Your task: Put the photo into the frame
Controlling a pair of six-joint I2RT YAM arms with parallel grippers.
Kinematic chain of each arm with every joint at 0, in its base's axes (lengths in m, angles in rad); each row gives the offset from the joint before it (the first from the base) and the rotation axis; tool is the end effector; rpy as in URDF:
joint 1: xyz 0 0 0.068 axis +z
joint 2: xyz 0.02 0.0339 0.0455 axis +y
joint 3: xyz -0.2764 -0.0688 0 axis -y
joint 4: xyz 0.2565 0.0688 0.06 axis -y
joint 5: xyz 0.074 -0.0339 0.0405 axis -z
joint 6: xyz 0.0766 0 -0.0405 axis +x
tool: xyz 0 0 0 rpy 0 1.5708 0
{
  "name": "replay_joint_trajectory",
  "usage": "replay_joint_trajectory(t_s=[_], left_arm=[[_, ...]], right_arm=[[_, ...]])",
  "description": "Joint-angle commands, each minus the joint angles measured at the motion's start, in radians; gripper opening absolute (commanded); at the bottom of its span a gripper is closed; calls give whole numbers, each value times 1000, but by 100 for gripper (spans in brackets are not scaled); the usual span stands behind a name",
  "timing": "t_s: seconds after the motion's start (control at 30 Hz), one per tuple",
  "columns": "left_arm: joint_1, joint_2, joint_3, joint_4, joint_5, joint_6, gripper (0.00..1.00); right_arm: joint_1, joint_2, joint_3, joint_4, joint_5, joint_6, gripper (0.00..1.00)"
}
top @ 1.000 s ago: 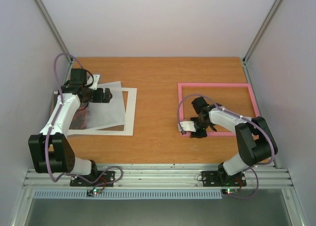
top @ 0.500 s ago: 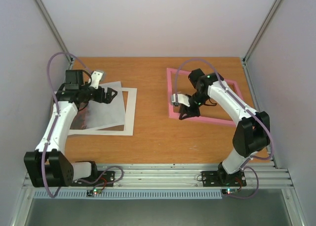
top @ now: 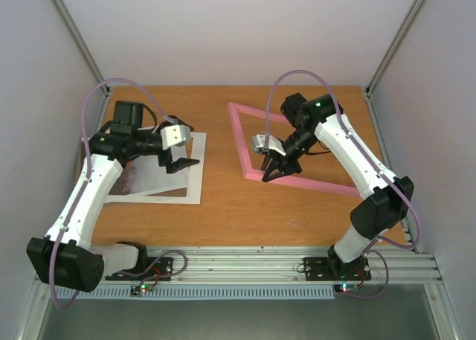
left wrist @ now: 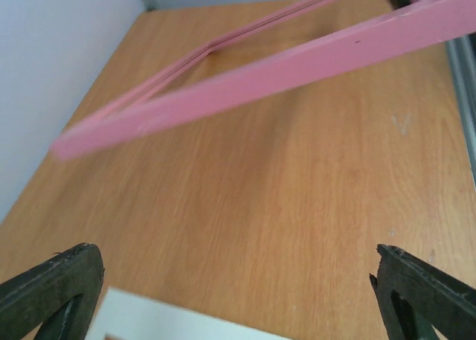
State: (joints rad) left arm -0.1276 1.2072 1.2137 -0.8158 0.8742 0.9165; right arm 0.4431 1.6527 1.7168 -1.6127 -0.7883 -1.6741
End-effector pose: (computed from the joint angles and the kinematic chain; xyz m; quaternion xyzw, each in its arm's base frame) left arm 0.2532 -0.0917 0.3444 0.5558 0.6506 -0.2334 0.4619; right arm 0.2456 0.1767 0.3373 -0.8069 0.4488 0.3076 0.2301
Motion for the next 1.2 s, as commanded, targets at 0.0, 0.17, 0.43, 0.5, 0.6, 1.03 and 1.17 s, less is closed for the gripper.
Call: replay_joint_trajectory(t_s=[0.0,0.17,0.43,0.5,0.6,1.03,1.17], left_arm=[[-101,31,71,-108,7,374,99],[-207,29,64,-19,-45,443,90],[-300,-21,-22,289,-77,396,85],[-305,-29,-23,309,-76,389,84],[-305,-58,-25,289,-98,388,79],[-321,-69,-31,152,-148,642,75],[-330,-66,-24,106,-158,745,68]], right_arm=[[54,-49,52,-144,-87,-61,1],[89,-36,141,-215,-130,-62,1],[129,-45,150,-231,-152,-42,1],[138,-49,131,-231,-151,-43,1],[147,-51,124,-231,-145,-34,1],[223,-60,124,-231,-102,-28,1],[238,-66,117,-230,-89,-18,1]])
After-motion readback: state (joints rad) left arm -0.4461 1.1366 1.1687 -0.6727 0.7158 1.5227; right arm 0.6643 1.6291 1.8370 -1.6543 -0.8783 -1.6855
